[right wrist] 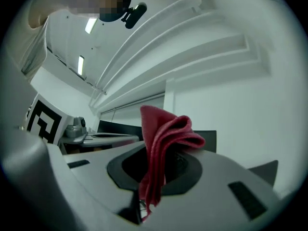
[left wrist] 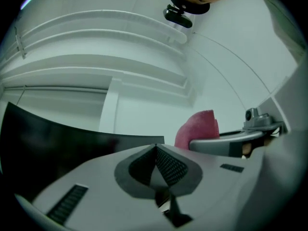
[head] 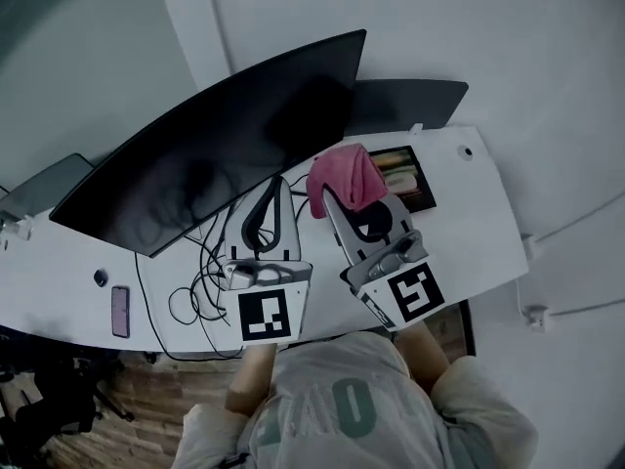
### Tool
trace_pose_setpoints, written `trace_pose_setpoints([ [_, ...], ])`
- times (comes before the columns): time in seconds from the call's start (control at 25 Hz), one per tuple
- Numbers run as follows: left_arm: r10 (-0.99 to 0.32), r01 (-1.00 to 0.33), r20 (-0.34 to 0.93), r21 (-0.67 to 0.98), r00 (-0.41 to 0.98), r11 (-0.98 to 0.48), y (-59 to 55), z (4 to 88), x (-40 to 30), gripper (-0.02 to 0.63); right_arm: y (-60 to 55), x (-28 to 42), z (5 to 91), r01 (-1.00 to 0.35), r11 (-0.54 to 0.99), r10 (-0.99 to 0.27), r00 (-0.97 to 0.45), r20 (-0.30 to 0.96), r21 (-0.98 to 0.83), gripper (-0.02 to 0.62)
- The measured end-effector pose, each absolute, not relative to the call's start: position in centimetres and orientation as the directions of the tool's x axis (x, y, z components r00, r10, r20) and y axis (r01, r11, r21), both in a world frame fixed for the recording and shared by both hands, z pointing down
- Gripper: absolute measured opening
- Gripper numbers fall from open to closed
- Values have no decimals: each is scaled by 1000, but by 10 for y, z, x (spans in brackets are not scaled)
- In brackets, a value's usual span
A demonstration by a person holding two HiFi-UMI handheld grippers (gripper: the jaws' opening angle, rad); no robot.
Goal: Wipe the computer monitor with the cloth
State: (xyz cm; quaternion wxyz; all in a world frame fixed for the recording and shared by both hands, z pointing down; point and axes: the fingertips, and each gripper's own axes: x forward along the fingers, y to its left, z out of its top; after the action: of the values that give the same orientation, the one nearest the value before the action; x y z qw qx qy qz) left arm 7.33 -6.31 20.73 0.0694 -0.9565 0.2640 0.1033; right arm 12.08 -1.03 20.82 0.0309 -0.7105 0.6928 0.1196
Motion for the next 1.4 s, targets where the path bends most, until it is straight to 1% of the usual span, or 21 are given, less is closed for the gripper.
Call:
trace_pose_setpoints([
  [0.16,-424,-448,-233,-60,875,-892,-59,209,102,15,-1,153,213,-994,-101,-972,89,-216,46,55],
  [0.32,-406,-433,-219,-89,887,-897,-73,214,117,15,-12,173,209,-993,-115,-970,106,-217,30,55],
  [0.4,-400,-428,-221,-97,889,-898,-81,211,127,15,-20,186,195,-989,-126,-966,105,-235,76,55],
  [0.52,-391,-423,-247,-92,887,-901,-93,197,146,15,-33,218,158,-966,-169,-953,110,-283,194,54],
  [0.64,-376,-416,-280,-98,883,-904,-107,182,173,15,-48,257,121,-920,-218,-942,111,-317,326,55],
  [0.76,-367,-406,-298,-78,881,-911,-118,169,198,15,-65,289,98,-869,-243,-941,104,-321,431,54],
  [0.88,-356,-393,-294,-75,887,-917,-124,162,213,15,-84,308,95,-849,-220,-956,90,-279,480,55],
  [1.08,-325,-362,-310,-69,893,-930,-130,161,250,15,-117,331,113,-811,-127,-984,30,-177,571,55],
  [1.2,-303,-337,-297,-67,905,-939,-130,170,272,15,-132,338,127,-829,-73,-990,-9,-143,554,54],
  [1.4,-284,-310,-268,-57,921,-949,-128,187,289,15,-136,336,137,-868,-20,-988,-59,-144,496,54],
])
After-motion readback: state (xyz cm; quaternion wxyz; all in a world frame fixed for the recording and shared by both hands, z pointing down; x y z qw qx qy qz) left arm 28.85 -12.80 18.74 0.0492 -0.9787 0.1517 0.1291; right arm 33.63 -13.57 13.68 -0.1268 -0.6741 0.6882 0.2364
